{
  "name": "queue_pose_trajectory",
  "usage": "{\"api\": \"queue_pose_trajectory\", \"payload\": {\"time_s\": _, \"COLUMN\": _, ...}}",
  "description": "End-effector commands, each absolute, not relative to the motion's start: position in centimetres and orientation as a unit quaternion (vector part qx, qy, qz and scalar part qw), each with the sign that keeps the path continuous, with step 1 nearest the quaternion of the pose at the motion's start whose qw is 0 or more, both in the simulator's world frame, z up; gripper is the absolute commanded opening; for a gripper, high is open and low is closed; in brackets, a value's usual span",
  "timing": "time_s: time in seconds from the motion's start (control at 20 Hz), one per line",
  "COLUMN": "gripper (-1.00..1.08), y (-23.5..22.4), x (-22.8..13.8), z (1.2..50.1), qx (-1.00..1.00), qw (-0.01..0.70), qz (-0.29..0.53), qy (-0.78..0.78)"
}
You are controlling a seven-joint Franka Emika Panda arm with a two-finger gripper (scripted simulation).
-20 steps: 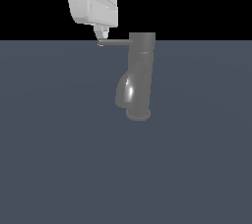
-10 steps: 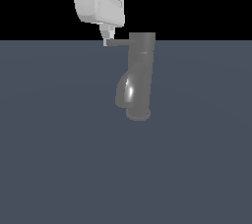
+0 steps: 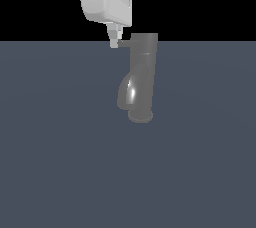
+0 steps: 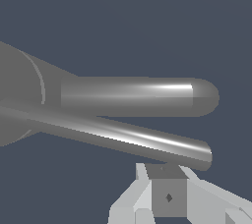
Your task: Turn on the faucet by rotating a designated handle.
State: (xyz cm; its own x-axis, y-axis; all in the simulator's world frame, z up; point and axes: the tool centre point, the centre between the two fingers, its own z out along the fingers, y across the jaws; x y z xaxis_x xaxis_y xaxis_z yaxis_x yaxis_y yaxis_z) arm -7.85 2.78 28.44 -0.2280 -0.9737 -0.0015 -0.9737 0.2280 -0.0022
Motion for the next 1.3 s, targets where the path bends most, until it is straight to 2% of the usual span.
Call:
{"api": "queue_pose_trajectory", "payload": {"time_s": 0.0, "gripper": -1.00, "y": 2.2, "x": -8.0, "z": 28.5, "qx": -0.621, "qw": 0.001, "qz": 0.000, "qy": 0.784}}
{"api": "queue_pose_trajectory", "payload": {"time_s": 0.9, "gripper": -1.00, "y": -8.4, "x": -9.9, "z": 28.5, "qx": -0.619, "qw": 0.000, "qz": 0.000, "qy": 0.785}}
{"api": "queue_pose_trajectory", "payload": {"time_s": 0.95, "gripper": -1.00, "y": -8.4, "x": -9.9, "z": 28.5, "qx": -0.619, "qw": 0.000, "qz": 0.000, "qy": 0.785}}
{"api": "queue_pose_trajectory", "payload": {"time_s": 1.0, "gripper": -1.00, "y": -6.3, "x": -9.5, "z": 28.4, "qx": -0.631, "qw": 0.001, "qz": 0.000, "qy": 0.776}}
{"api": "queue_pose_trajectory", "payload": {"time_s": 1.25, "gripper": -1.00, "y": -8.3, "x": -8.3, "z": 28.4, "qx": -0.629, "qw": 0.000, "qz": 0.000, "qy": 0.778}}
